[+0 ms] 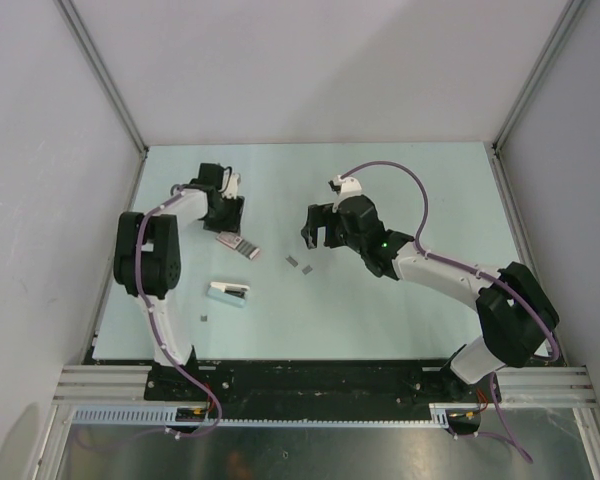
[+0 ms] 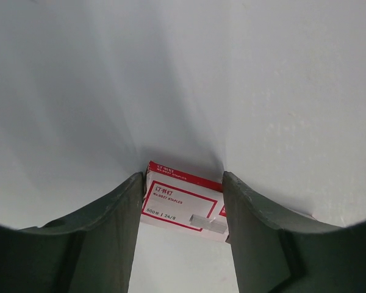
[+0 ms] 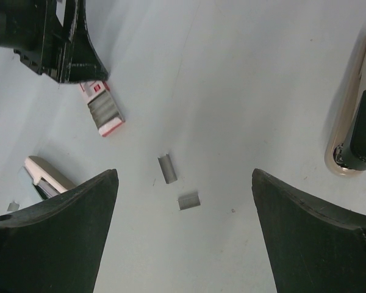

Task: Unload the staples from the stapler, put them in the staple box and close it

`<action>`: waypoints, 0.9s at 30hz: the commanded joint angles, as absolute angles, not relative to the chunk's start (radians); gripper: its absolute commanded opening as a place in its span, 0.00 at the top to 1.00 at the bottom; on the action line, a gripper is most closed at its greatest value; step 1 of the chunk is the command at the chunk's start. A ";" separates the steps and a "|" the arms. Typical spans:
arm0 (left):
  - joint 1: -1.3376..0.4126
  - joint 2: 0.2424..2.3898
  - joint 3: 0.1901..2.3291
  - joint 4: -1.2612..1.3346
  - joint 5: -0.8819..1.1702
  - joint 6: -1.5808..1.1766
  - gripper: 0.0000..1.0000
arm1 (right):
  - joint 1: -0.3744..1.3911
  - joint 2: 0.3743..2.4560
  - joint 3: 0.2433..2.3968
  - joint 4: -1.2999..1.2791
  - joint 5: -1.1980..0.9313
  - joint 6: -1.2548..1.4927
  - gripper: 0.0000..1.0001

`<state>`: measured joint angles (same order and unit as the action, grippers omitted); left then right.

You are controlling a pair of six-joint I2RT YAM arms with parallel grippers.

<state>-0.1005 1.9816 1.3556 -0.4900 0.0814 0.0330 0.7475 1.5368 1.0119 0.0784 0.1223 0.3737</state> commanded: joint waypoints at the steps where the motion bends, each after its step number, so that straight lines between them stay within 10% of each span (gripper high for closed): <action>1: -0.160 1.916 1.285 -0.539 0.125 0.034 0.41 | 0.742 1.495 1.004 0.095 0.131 0.377 0.05; 27: -0.352 1.642 1.014 -0.503 0.166 0.009 0.39 | 0.733 1.499 0.994 0.077 0.140 0.380 0.05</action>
